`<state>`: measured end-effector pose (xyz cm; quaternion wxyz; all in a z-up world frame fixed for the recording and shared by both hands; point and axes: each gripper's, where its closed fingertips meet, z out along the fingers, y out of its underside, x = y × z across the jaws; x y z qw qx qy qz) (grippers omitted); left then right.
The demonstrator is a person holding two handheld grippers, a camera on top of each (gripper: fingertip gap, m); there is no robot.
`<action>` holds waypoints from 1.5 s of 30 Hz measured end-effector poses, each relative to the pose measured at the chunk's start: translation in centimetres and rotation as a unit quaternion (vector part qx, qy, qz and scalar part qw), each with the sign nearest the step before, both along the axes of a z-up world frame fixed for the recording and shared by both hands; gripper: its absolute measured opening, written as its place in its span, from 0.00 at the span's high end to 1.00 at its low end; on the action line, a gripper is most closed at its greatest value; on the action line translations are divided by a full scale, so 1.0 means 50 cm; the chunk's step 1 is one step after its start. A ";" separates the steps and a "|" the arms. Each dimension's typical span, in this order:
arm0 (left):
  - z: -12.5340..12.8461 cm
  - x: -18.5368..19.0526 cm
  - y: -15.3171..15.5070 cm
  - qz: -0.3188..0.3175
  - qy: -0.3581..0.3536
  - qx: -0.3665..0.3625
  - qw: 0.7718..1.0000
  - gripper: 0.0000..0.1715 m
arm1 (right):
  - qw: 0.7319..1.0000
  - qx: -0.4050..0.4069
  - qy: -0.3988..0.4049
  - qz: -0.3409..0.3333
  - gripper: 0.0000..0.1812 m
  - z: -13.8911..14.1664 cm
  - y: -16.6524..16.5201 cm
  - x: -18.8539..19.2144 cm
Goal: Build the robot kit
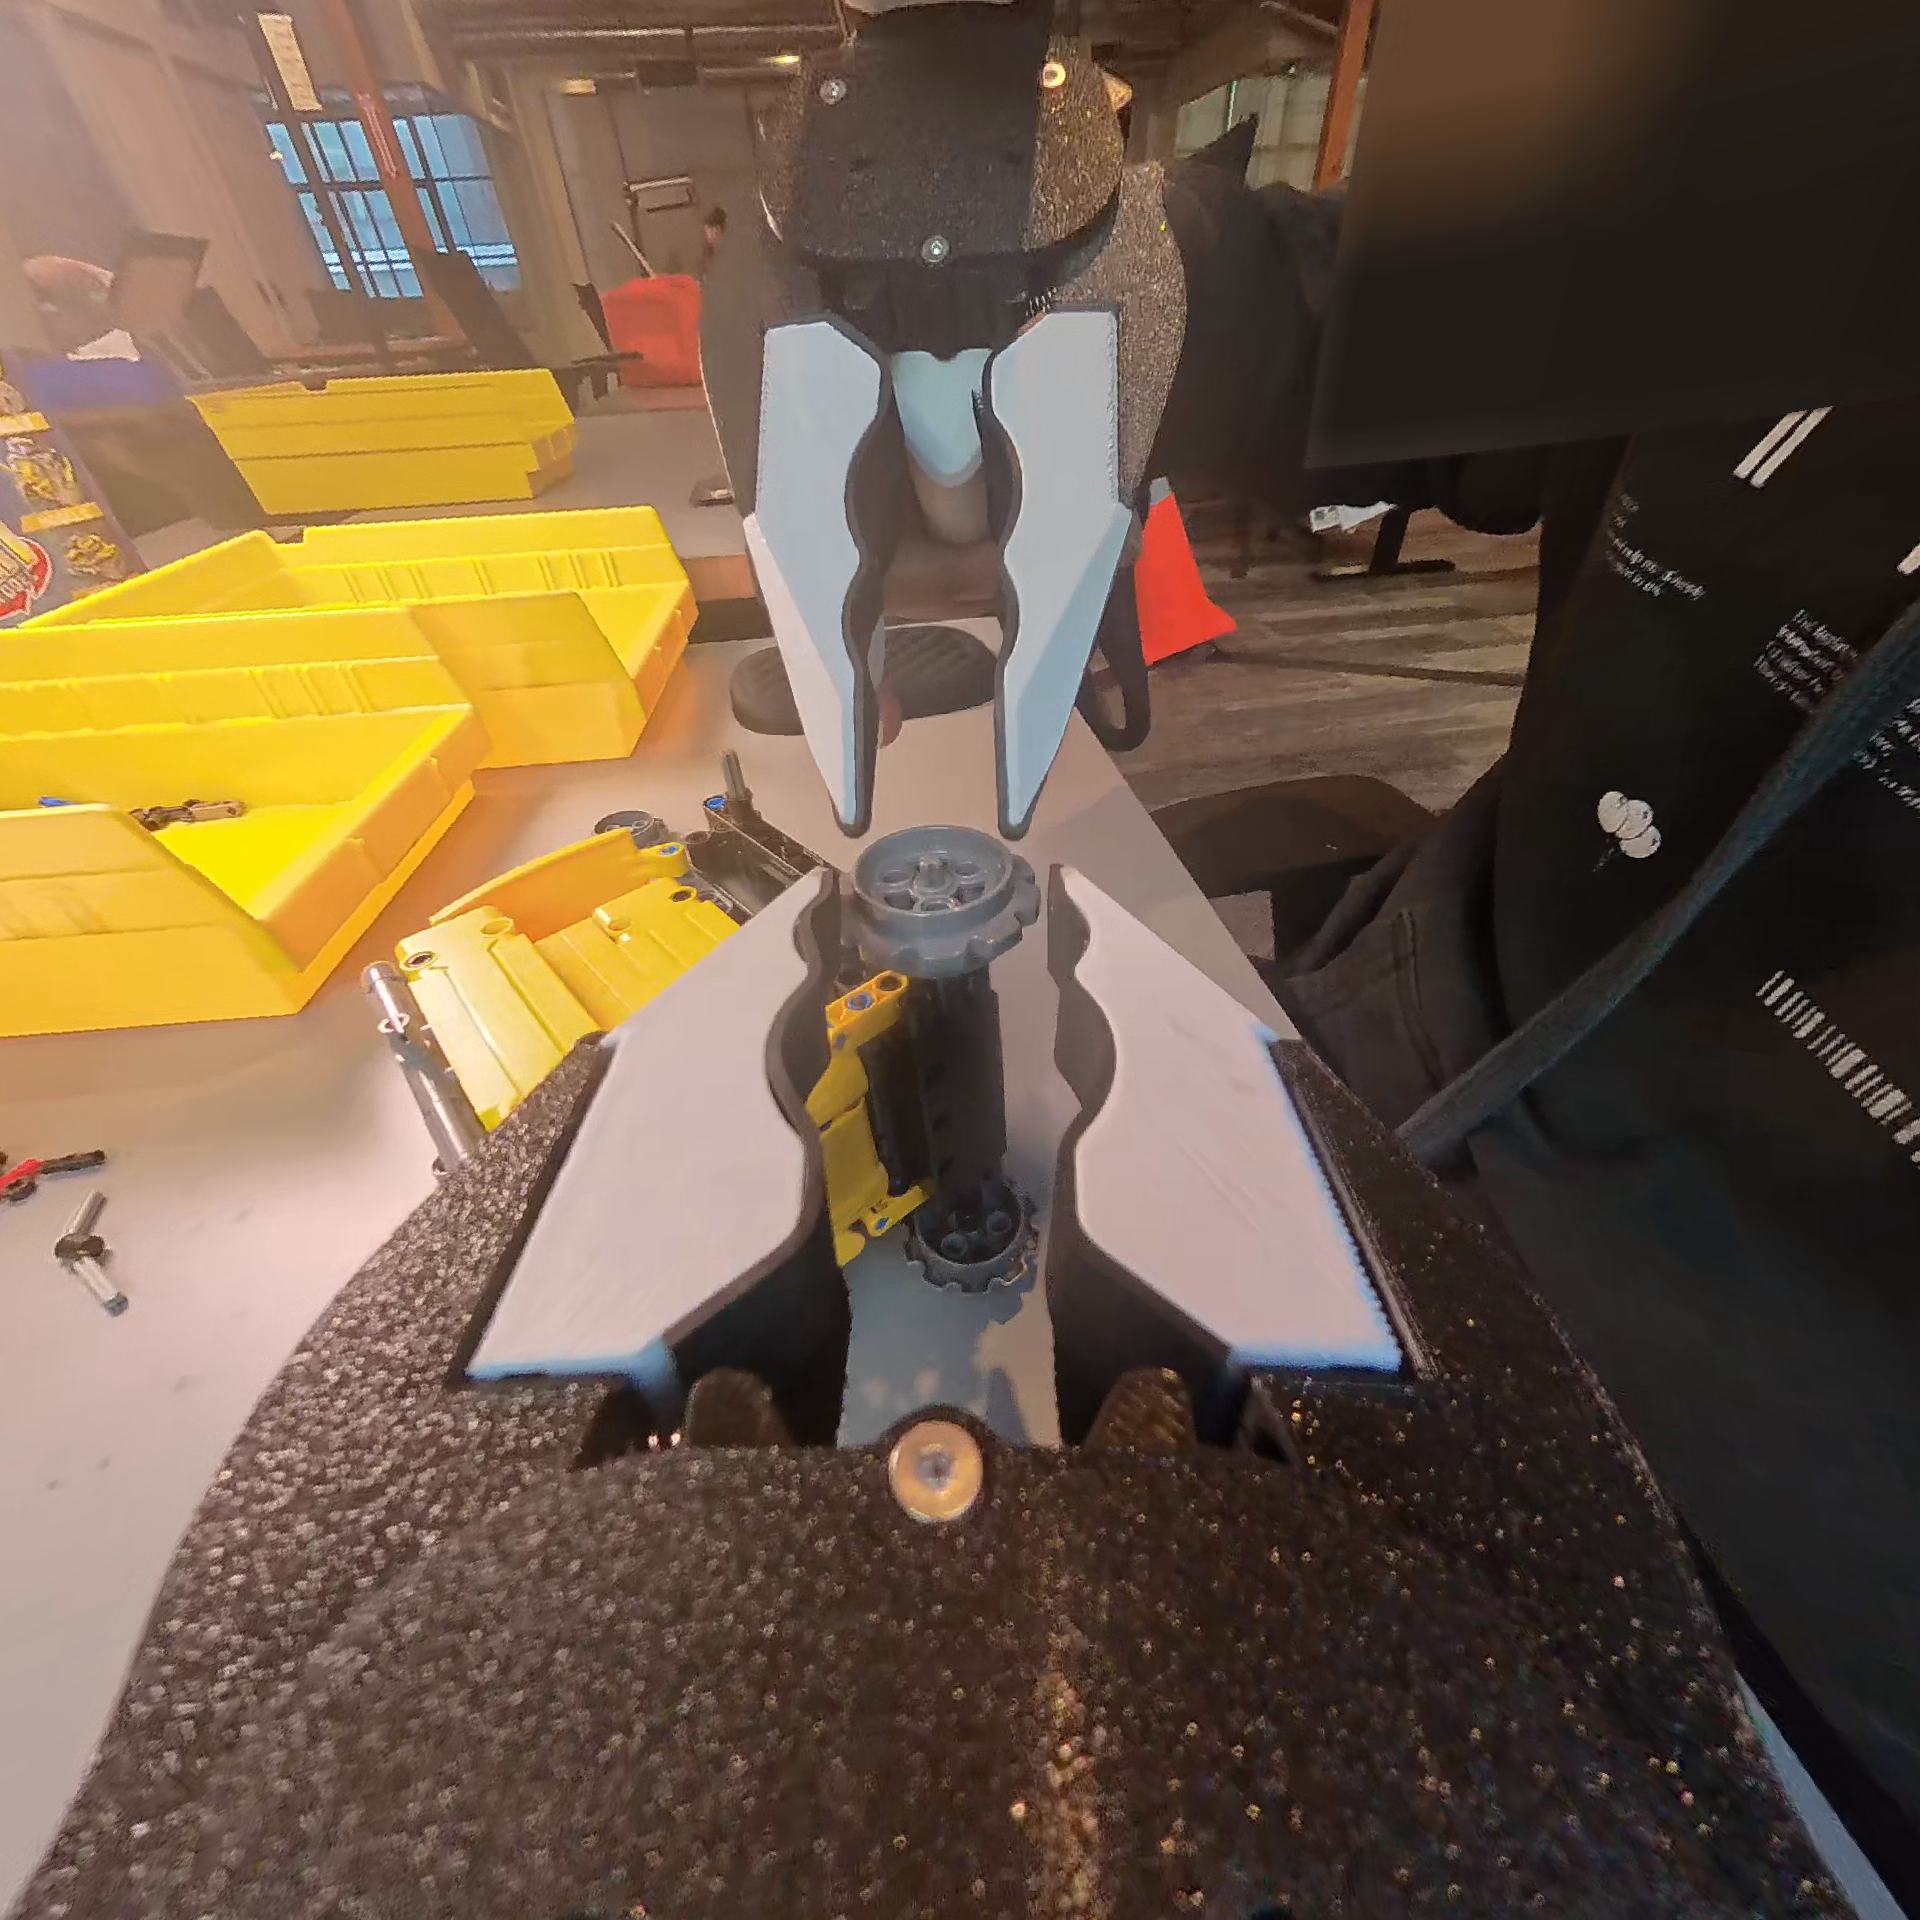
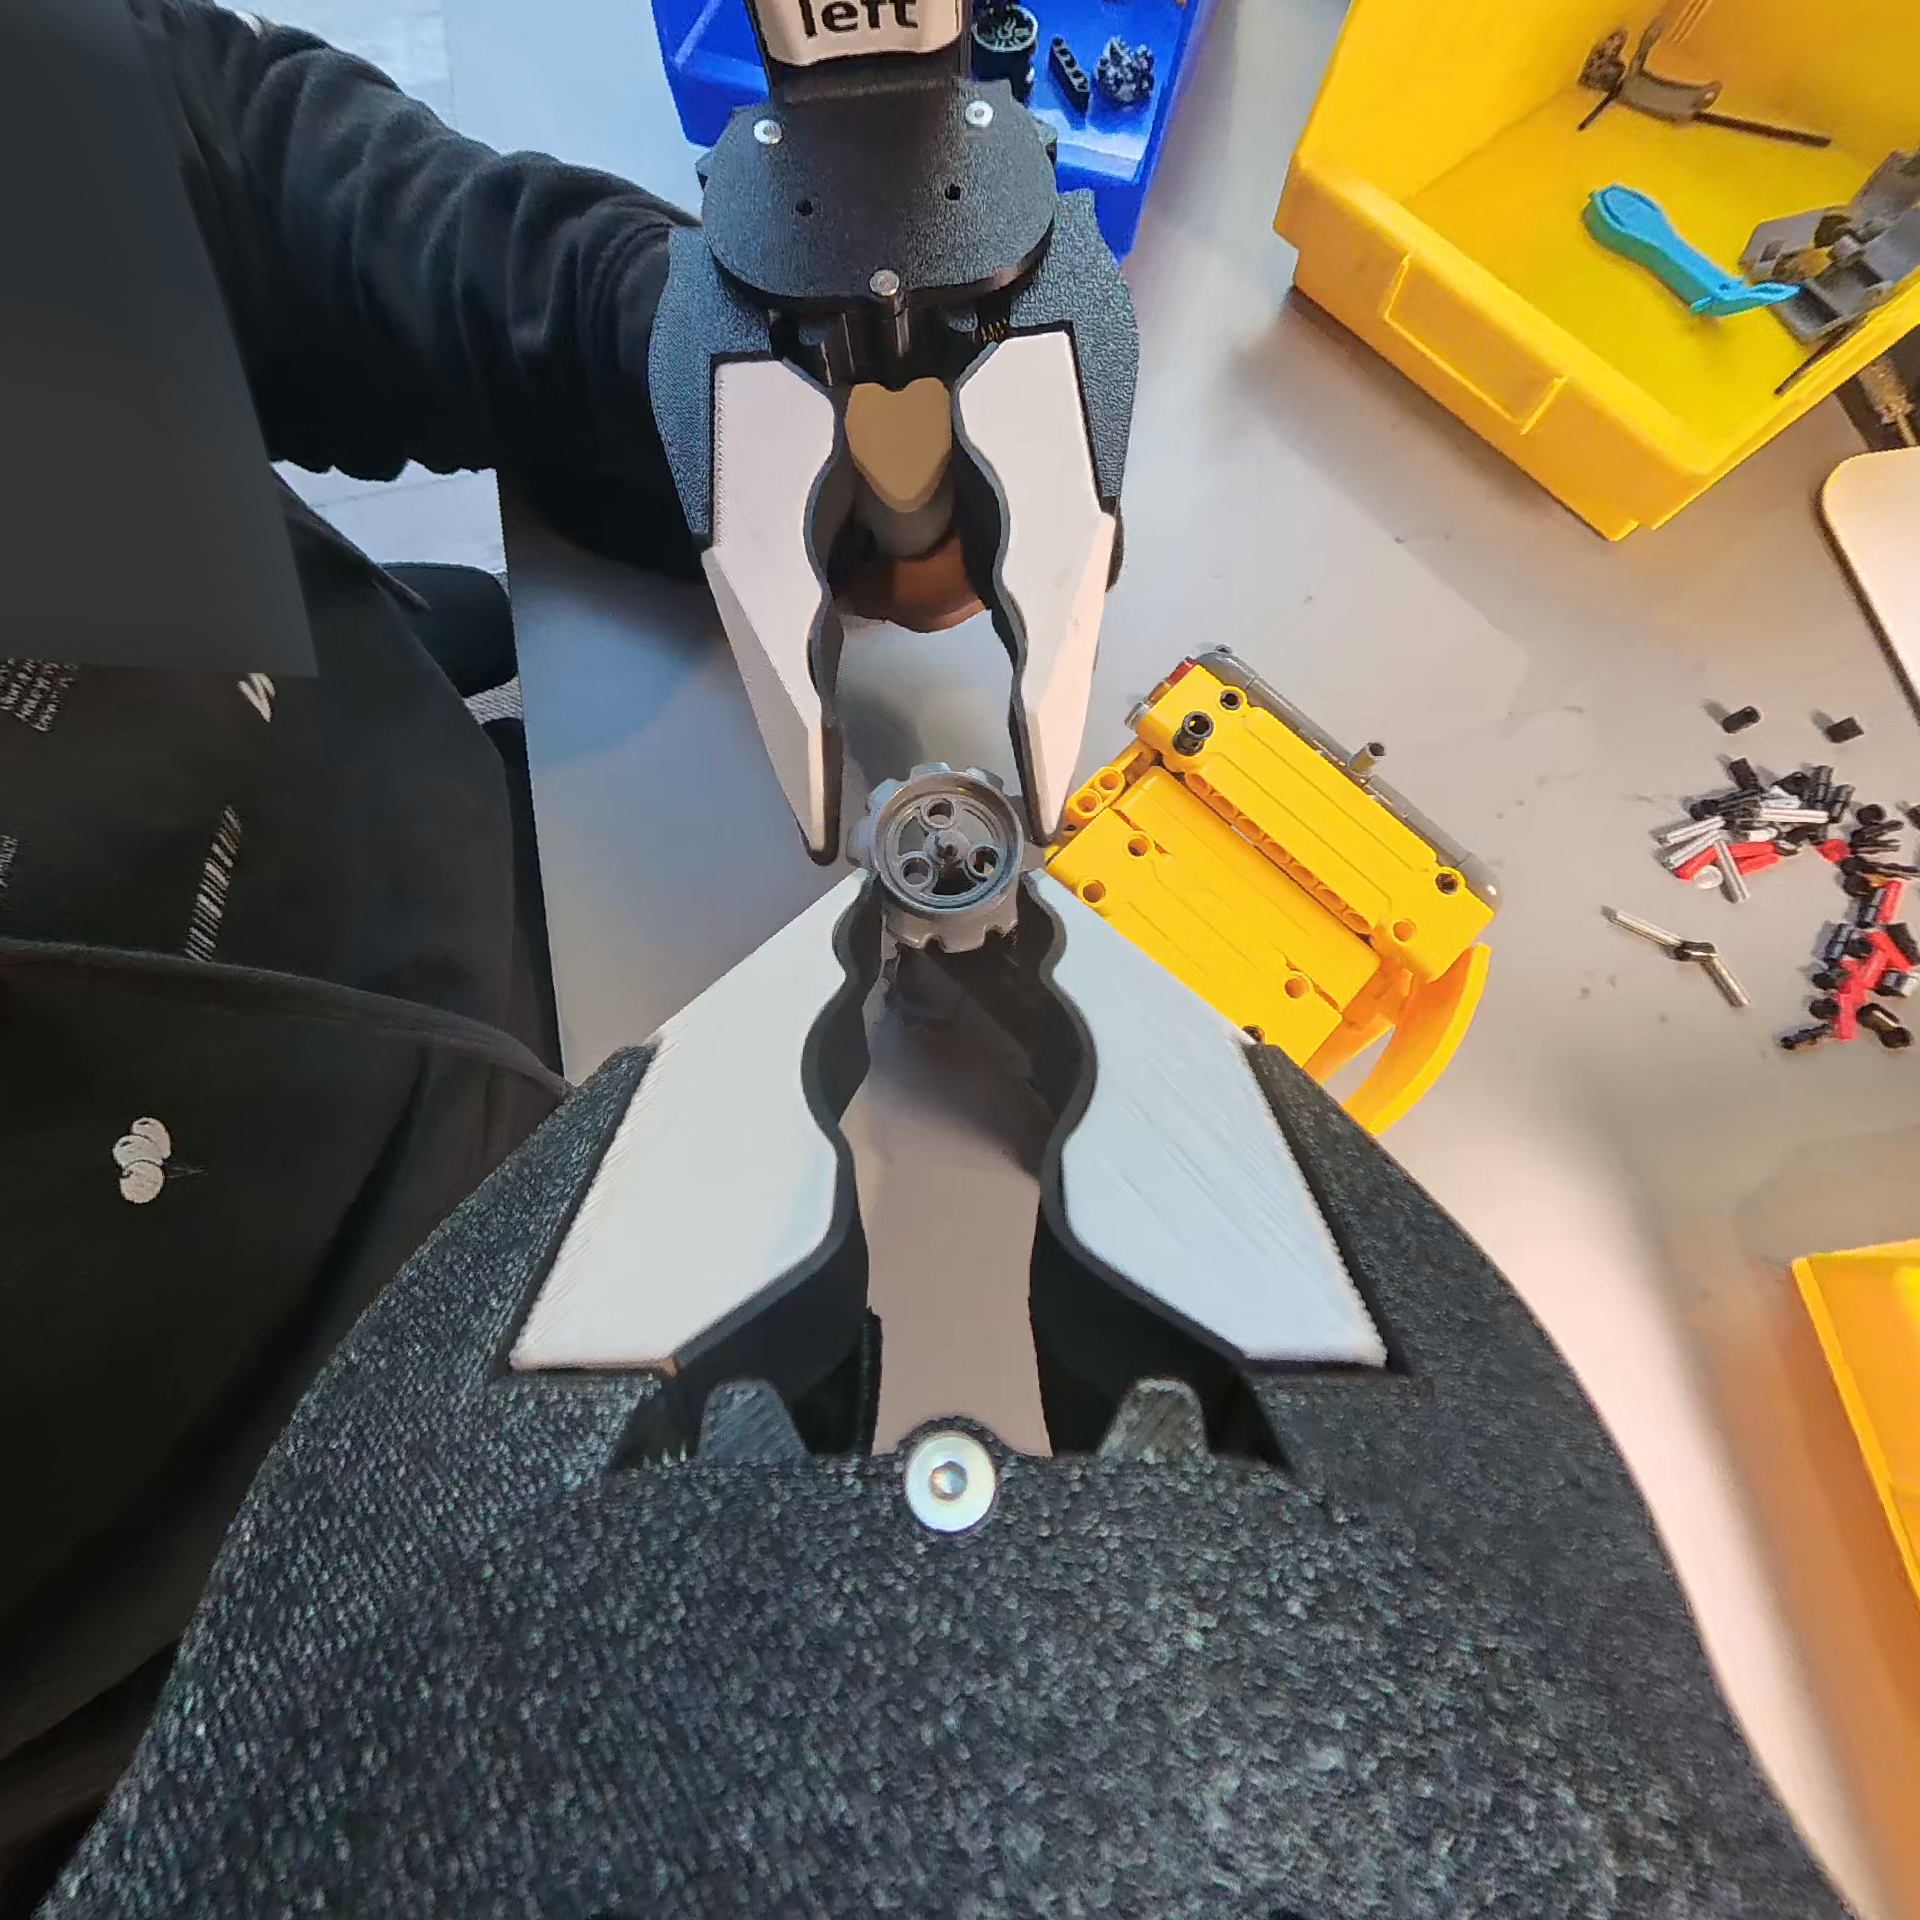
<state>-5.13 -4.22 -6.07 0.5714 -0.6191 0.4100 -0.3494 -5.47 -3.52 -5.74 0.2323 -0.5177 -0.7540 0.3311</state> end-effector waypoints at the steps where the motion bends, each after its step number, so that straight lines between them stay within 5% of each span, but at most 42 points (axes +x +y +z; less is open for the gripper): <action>1: 0.000 -0.002 0.001 0.000 -0.005 -0.005 1.000 0.78 | 1.000 0.001 -0.002 -0.003 0.86 -0.002 0.002 0.001; 45: -0.014 -0.006 -0.001 0.000 -0.012 -0.025 1.000 0.81 | 0.993 0.044 -0.106 0.039 0.85 -0.021 -0.013 -0.007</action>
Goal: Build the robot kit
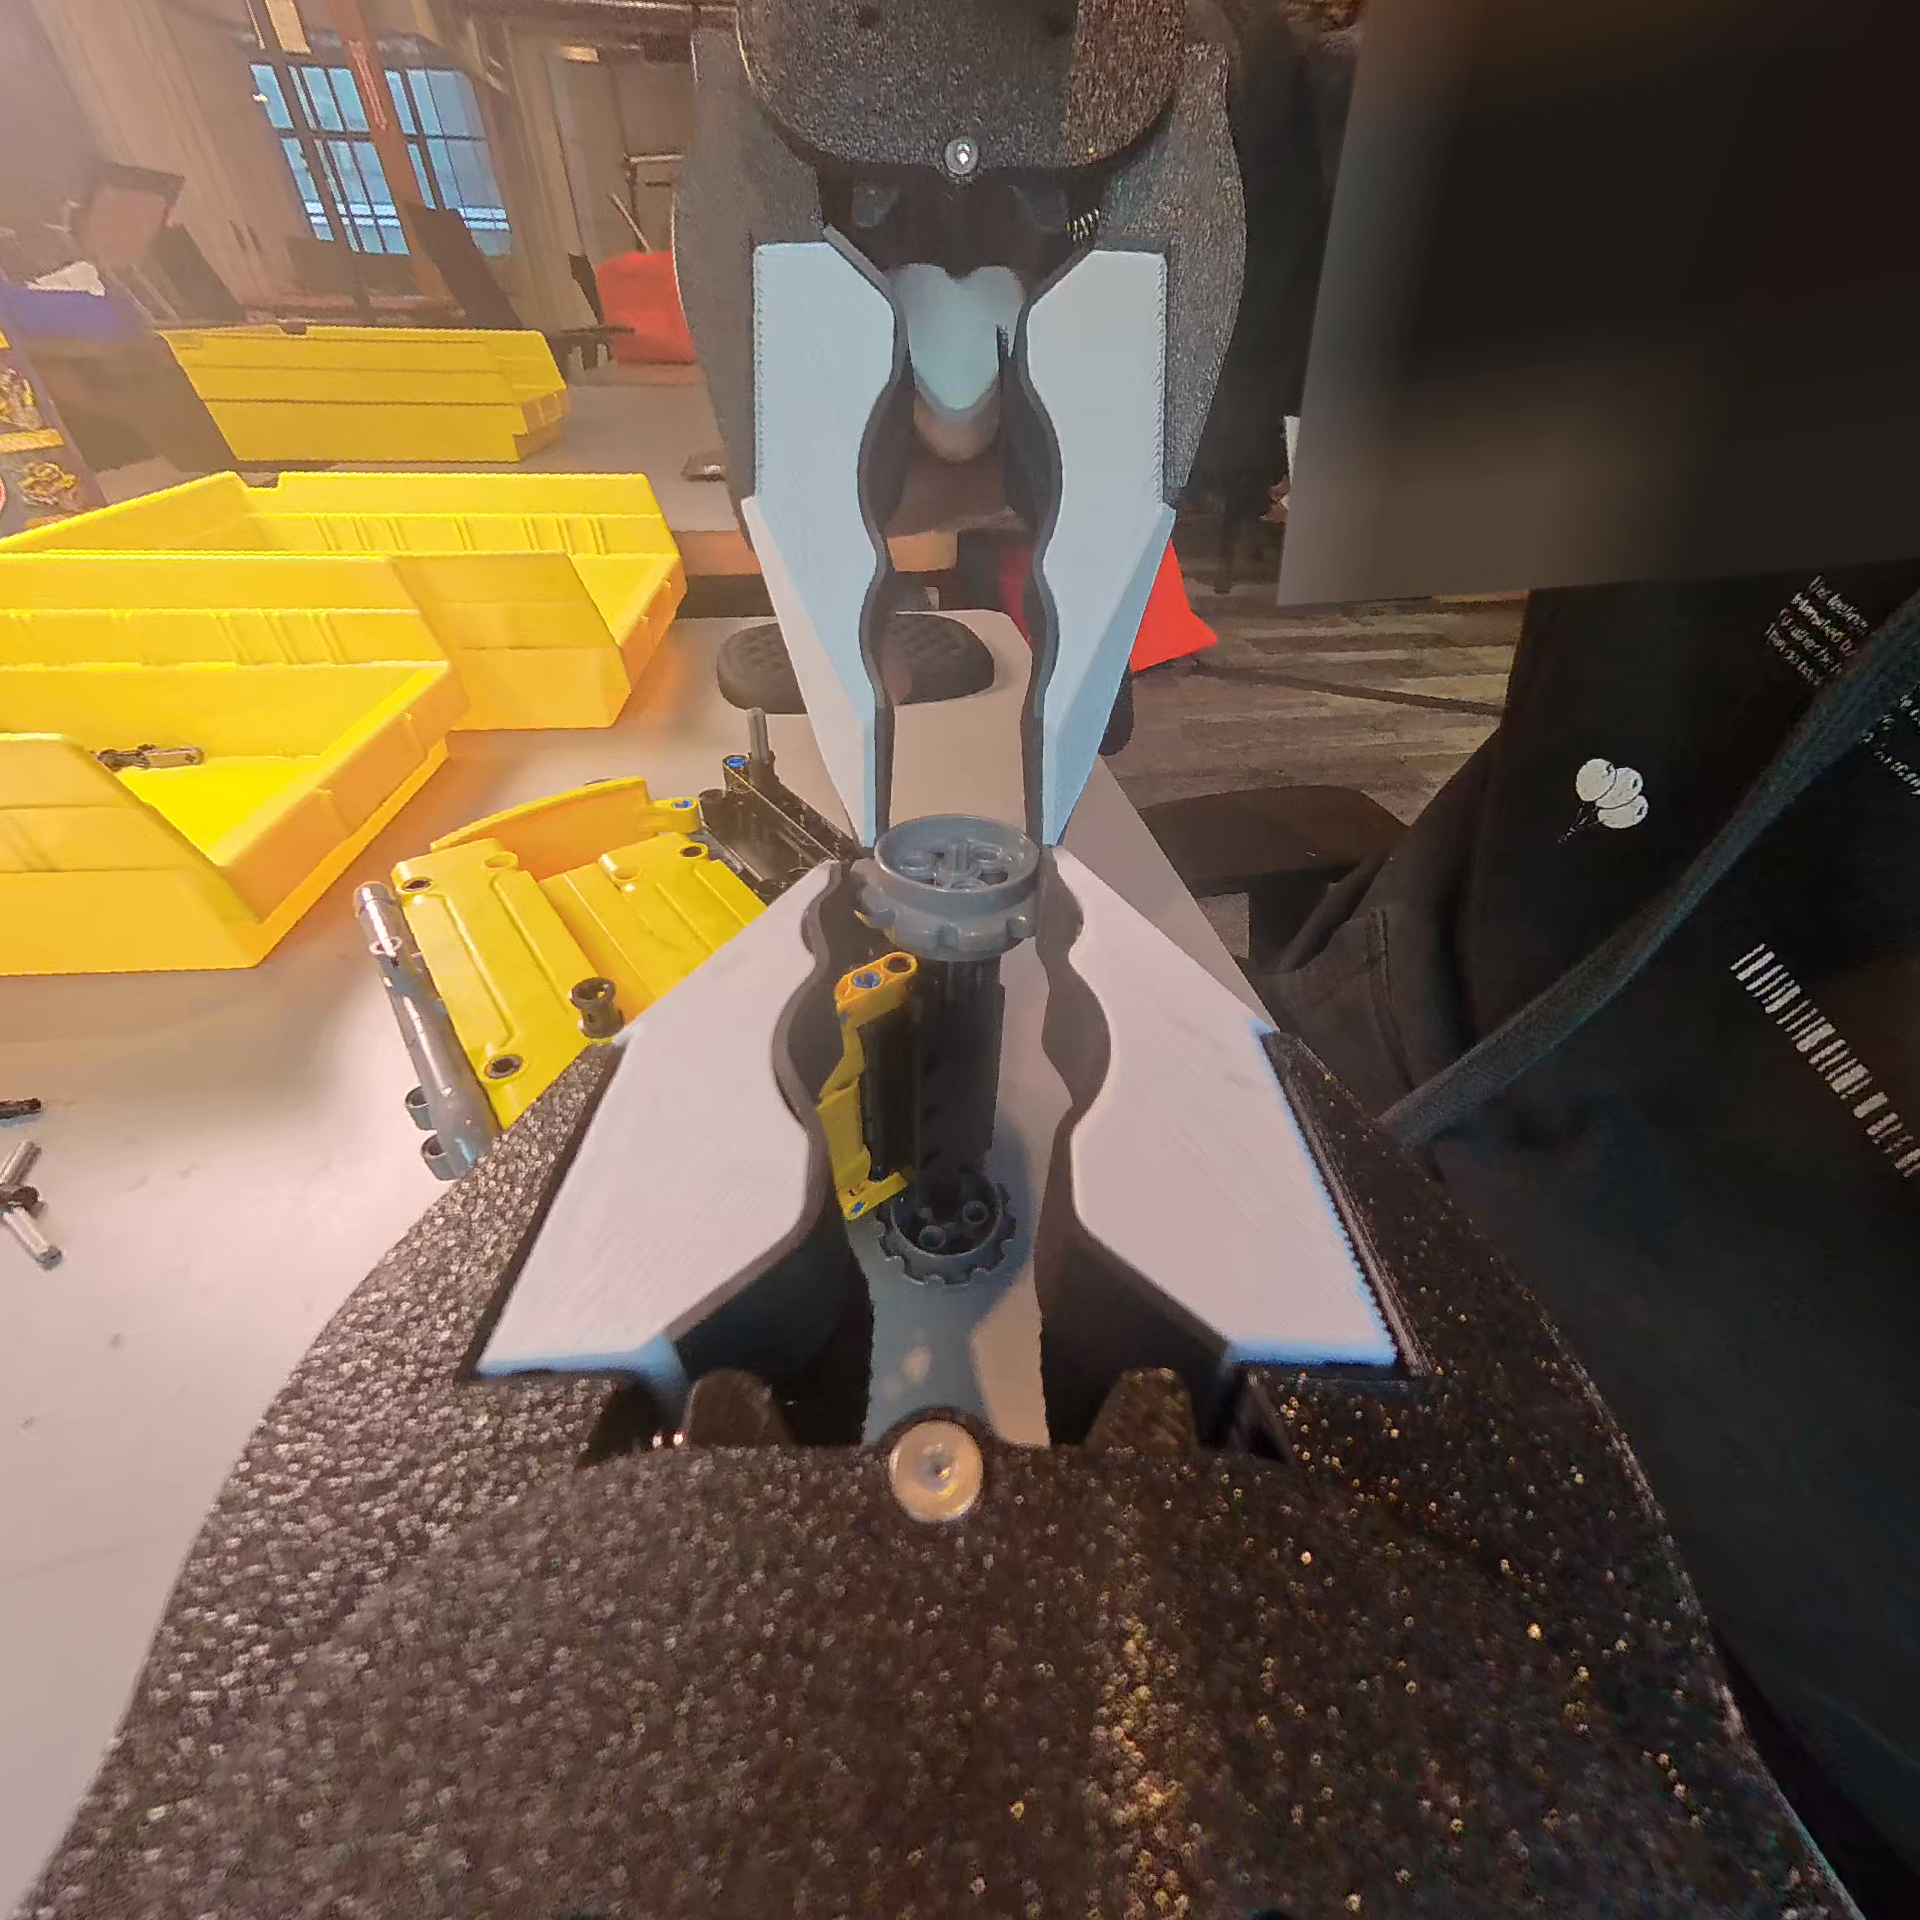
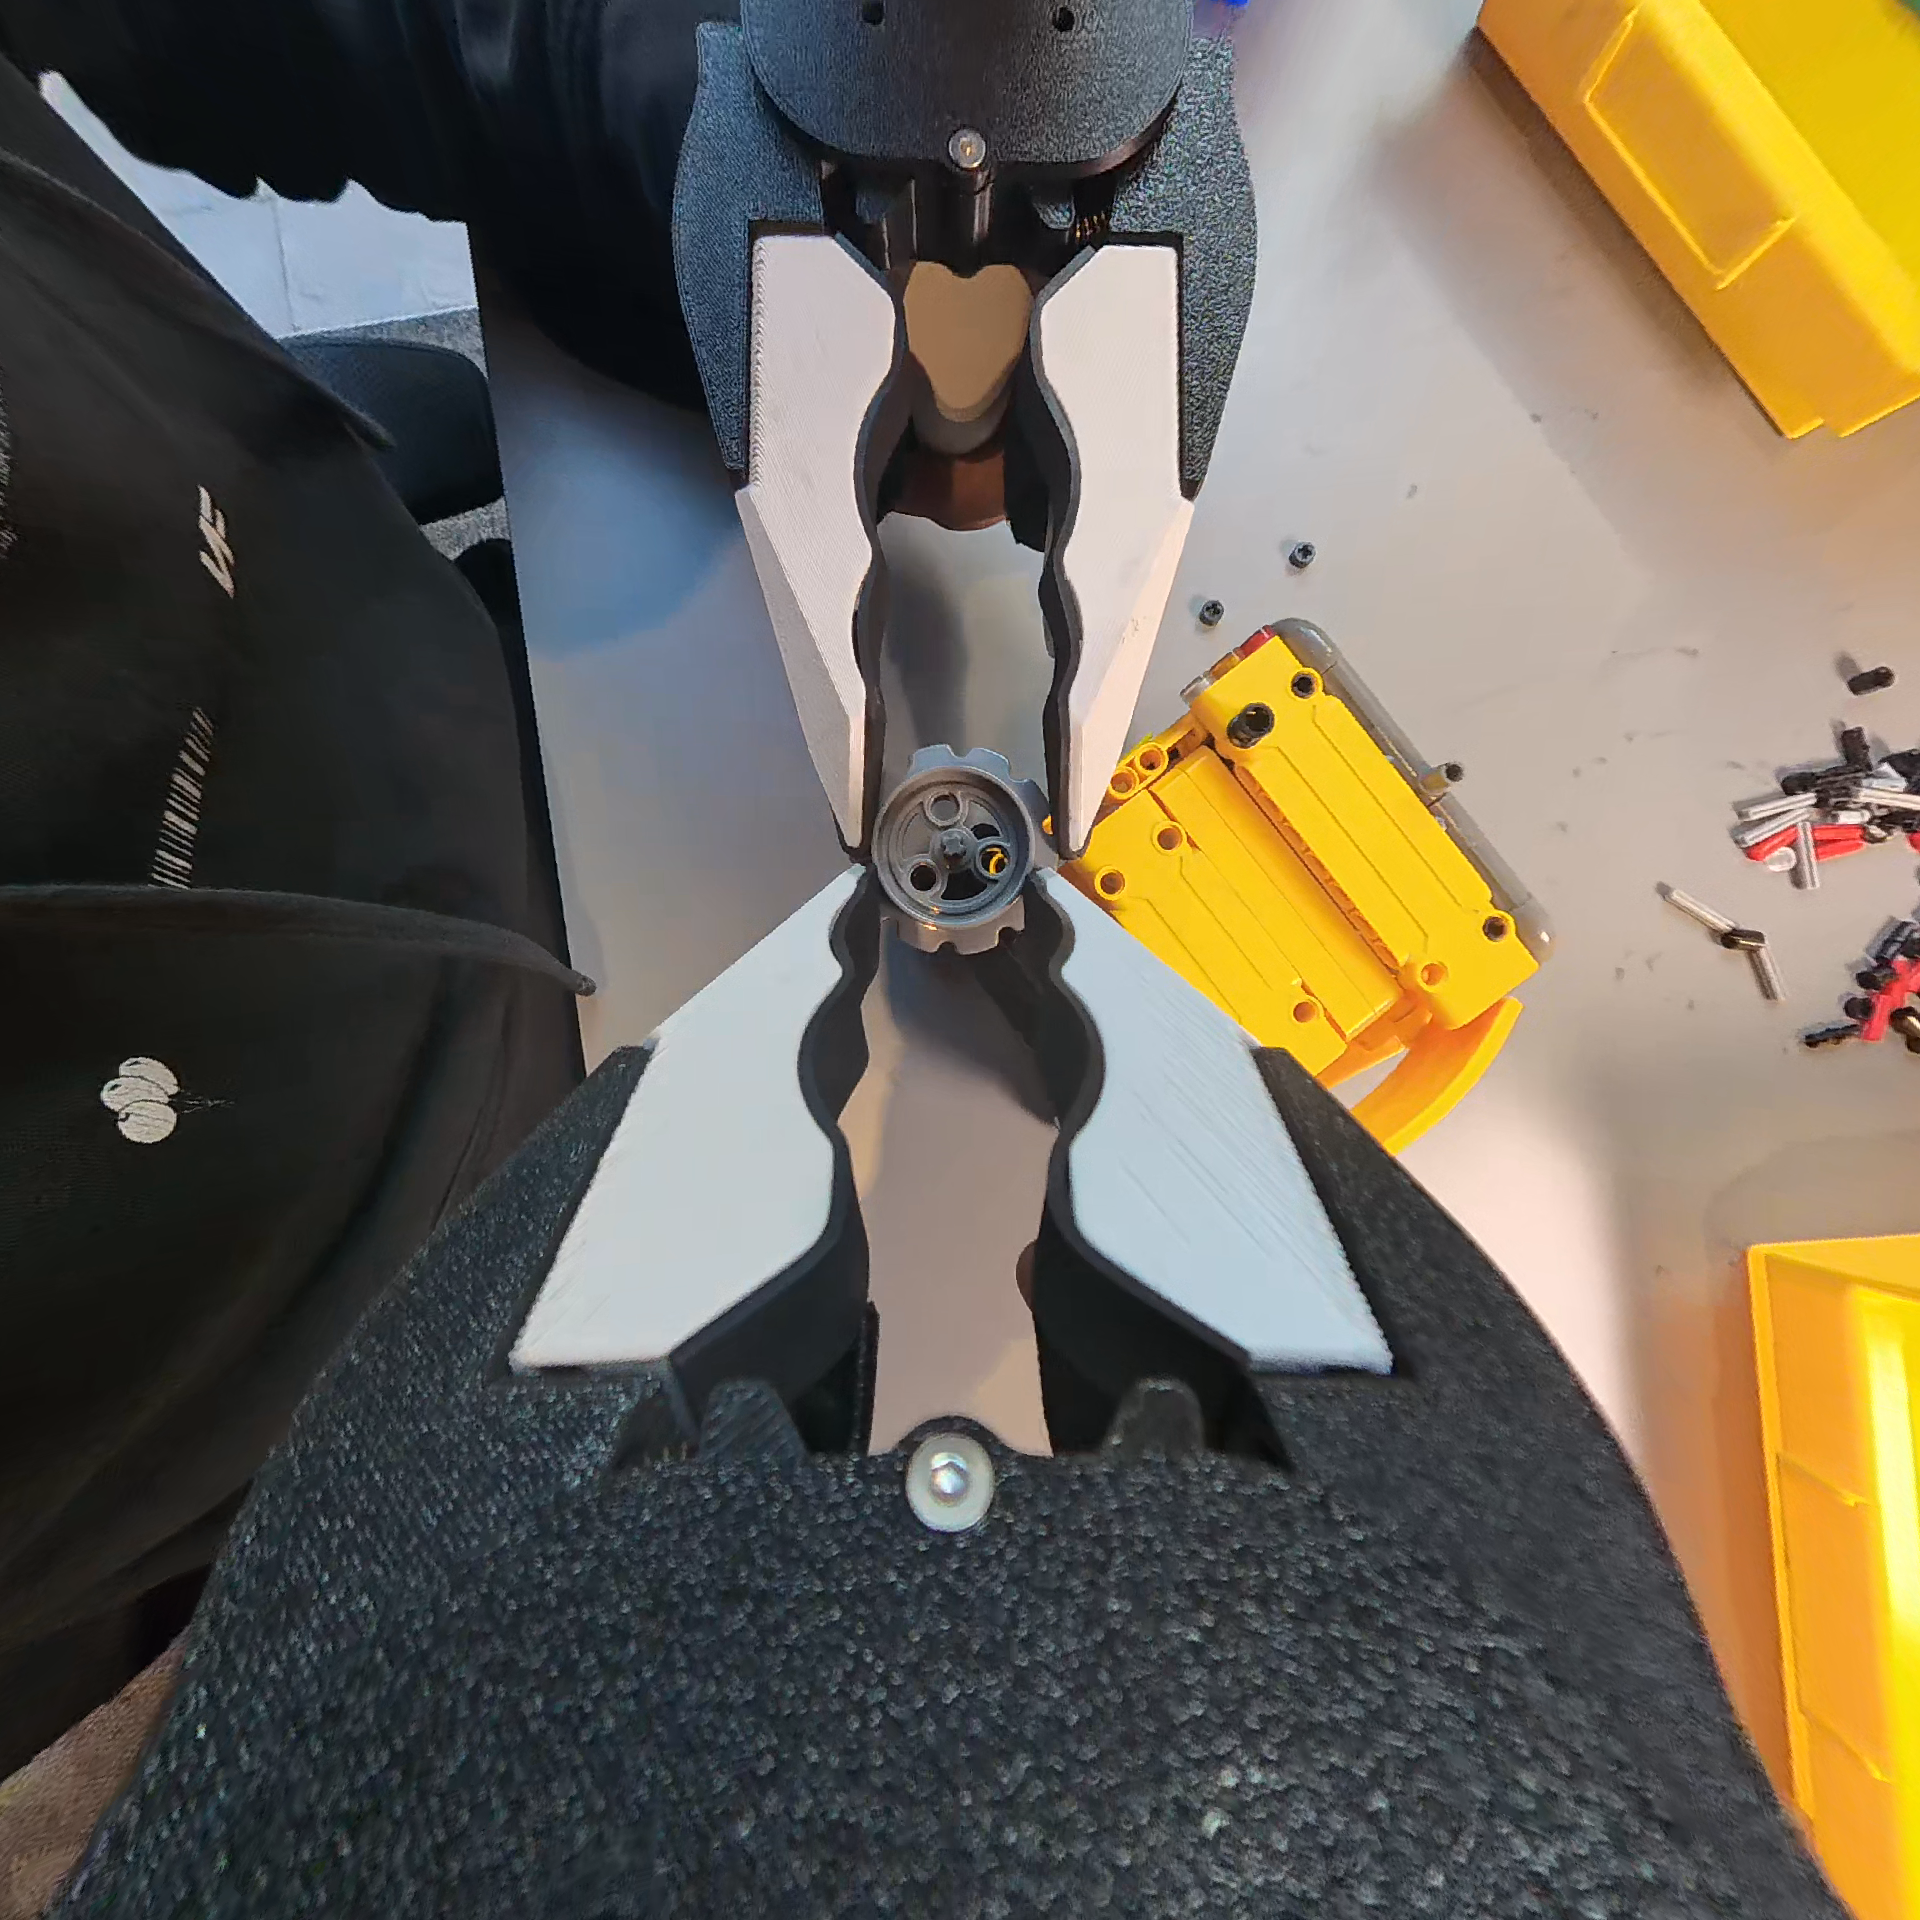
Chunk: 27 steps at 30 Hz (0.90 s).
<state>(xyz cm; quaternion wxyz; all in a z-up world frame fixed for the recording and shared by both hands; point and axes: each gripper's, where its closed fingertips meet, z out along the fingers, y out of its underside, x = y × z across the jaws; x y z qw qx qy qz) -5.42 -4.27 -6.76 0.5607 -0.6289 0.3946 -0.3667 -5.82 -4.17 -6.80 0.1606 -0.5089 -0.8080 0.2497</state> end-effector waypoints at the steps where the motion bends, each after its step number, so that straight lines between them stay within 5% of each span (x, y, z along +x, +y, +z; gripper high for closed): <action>1: 0.000 -0.001 0.000 0.000 -0.004 -0.001 1.000 0.81 | 1.000 0.001 -0.004 0.001 0.85 0.000 0.000 -0.001; 16: -0.002 -0.008 -0.001 0.002 -0.022 -0.008 1.000 0.81 | 0.999 0.010 -0.041 0.010 0.85 -0.003 -0.001 -0.007; 27: 0.004 -0.017 -0.002 0.014 -0.018 -0.003 1.000 0.80 | 0.996 -0.031 0.076 -0.020 0.81 0.028 0.004 0.011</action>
